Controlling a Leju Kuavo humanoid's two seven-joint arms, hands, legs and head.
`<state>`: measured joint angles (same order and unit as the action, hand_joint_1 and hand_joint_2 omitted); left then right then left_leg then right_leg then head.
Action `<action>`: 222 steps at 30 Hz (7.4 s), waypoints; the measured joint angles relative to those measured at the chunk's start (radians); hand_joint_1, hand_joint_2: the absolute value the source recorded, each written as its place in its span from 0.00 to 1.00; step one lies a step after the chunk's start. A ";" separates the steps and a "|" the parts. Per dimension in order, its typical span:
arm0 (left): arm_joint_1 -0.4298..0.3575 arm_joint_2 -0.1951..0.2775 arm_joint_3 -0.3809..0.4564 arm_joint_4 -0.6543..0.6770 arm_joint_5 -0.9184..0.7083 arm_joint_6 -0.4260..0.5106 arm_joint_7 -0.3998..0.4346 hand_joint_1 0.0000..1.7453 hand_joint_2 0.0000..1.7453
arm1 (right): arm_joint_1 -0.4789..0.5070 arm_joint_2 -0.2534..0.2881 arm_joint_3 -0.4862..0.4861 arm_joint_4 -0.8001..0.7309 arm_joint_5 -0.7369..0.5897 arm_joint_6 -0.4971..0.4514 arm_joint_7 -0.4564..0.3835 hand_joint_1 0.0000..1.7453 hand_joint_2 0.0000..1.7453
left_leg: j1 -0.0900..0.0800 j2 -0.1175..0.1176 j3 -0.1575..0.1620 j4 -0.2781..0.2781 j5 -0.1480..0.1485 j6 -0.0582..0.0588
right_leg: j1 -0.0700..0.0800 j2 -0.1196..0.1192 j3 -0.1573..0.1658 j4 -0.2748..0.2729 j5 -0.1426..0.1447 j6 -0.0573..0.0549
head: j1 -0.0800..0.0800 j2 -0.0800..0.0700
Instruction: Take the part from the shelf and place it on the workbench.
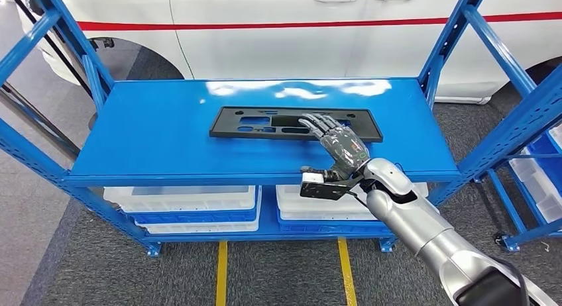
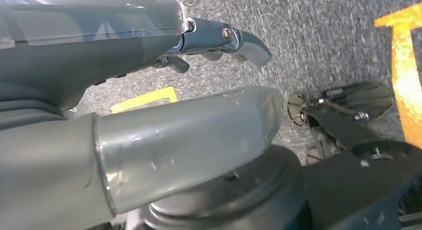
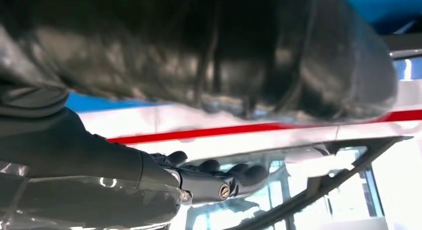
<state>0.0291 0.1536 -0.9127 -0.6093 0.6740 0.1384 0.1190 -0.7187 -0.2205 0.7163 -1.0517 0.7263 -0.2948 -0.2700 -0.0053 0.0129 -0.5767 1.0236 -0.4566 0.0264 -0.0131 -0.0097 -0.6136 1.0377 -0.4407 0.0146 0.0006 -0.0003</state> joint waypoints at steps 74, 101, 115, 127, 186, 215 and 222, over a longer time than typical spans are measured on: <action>-0.012 0.013 -0.011 -0.020 -0.013 0.016 0.012 0.00 0.00 | -0.002 0.026 0.025 0.023 0.003 0.056 -0.003 0.00 1.00 | 0.017 -0.014 -0.042 0.022 0.029 -0.027 | 0.003 0.014 0.031 -0.003 -0.025 -0.017 | 0.000 0.000; -0.017 0.012 -0.012 -0.029 -0.020 0.019 0.024 0.00 0.00 | -0.034 0.087 0.106 0.173 0.119 0.037 0.100 0.00 1.00 | 0.015 -0.019 -0.033 0.008 0.023 -0.005 | 0.009 0.011 0.041 -0.018 -0.022 -0.004 | 0.000 0.000; -0.030 -0.004 -0.005 -0.029 -0.030 -0.003 0.035 0.00 0.00 | -0.117 0.199 0.135 0.478 0.340 -0.248 0.271 0.00 1.00 | 0.016 -0.019 -0.032 0.007 0.025 -0.007 | 0.009 0.012 0.040 -0.015 -0.023 -0.004 | 0.000 0.000; -0.034 -0.013 -0.004 -0.028 -0.030 -0.012 0.035 0.00 0.00 | -0.147 0.208 0.127 0.588 0.383 -0.282 0.327 0.99 1.00 | 0.016 -0.019 -0.031 0.007 0.025 -0.007 | 0.009 0.012 0.041 -0.015 -0.023 -0.004 | 0.000 0.000; 0.072 0.089 -0.004 -0.326 -0.012 0.144 0.101 0.00 1.00 | 0.082 0.146 -0.217 0.065 0.560 -0.398 0.041 1.00 1.00 | 0.018 -0.011 -0.027 -0.020 0.046 0.025 | -0.003 0.012 -0.011 0.113 -0.119 0.018 | 0.000 0.000; -0.138 -0.035 -0.041 0.073 0.080 -0.062 -0.027 0.00 1.00 | 0.117 0.190 -0.284 -0.038 0.476 -0.398 -0.077 1.00 1.00 | 0.006 -0.016 0.062 -0.007 -0.051 -0.015 | 0.006 0.008 -0.060 0.003 0.066 -0.021 | 0.000 0.000; -0.145 -0.054 -0.024 0.118 0.056 -0.082 -0.035 0.00 1.00 | 0.109 0.186 -0.284 -0.025 0.422 -0.397 -0.078 1.00 1.00 | 0.016 -0.007 0.030 -0.029 0.006 0.011 | 0.001 0.010 -0.088 0.086 -0.001 0.006 | 0.001 0.000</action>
<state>-0.1155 0.0996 -0.9371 -0.4913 0.7296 0.0568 0.0841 -0.6098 -0.0348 0.4322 -1.0765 1.1487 -0.6922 -0.3478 0.0108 0.0063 -0.5464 0.9942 -0.4510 0.0369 -0.0125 0.0003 -0.7014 1.1236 -0.4418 0.0210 0.0019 -0.0002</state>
